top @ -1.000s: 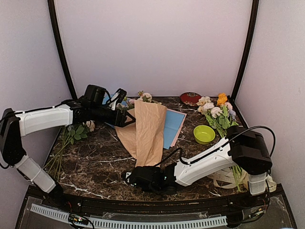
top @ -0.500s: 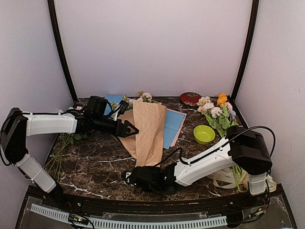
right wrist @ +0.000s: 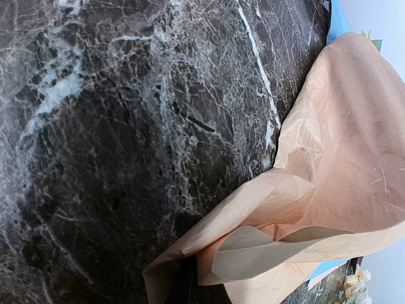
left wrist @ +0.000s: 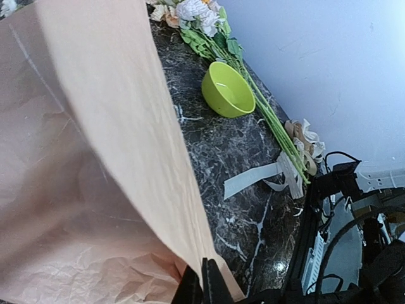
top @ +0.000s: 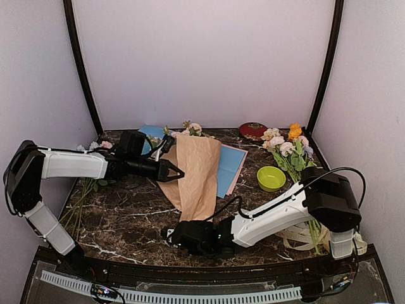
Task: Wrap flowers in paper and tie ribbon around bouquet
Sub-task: Fold the two-thirds-folded wrapping paper at the center of the board.
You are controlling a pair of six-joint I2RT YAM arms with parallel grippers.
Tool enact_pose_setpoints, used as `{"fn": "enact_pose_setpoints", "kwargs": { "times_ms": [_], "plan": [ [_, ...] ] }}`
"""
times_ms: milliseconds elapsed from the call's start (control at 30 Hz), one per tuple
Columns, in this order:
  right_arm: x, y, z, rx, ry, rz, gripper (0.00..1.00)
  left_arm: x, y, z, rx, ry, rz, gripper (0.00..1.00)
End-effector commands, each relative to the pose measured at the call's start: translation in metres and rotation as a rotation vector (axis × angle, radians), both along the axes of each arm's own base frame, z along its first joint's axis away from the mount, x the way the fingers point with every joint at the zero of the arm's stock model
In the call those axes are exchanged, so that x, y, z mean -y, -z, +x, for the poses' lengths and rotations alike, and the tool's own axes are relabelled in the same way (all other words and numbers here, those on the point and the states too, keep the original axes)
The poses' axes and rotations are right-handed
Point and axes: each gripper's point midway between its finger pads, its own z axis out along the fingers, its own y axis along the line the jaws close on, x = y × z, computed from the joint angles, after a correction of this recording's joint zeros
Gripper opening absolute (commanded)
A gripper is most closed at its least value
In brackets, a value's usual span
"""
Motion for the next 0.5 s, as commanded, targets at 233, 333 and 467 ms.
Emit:
{"fn": "enact_pose_setpoints", "kwargs": {
  "times_ms": [233,333,467],
  "plan": [
    [0.023,0.039,-0.016,-0.093,-0.029,-0.100,0.00,-0.068,0.083,0.015,-0.107,-0.268,0.256,0.00],
    [0.023,0.036,-0.016,-0.092,-0.027,-0.095,0.00,-0.076,0.098,0.021,-0.097,-0.295,0.316,0.00],
    [0.023,0.032,-0.016,-0.096,-0.017,-0.091,0.00,-0.092,0.128,0.025,-0.113,-0.332,0.413,0.00]
  ]
}}
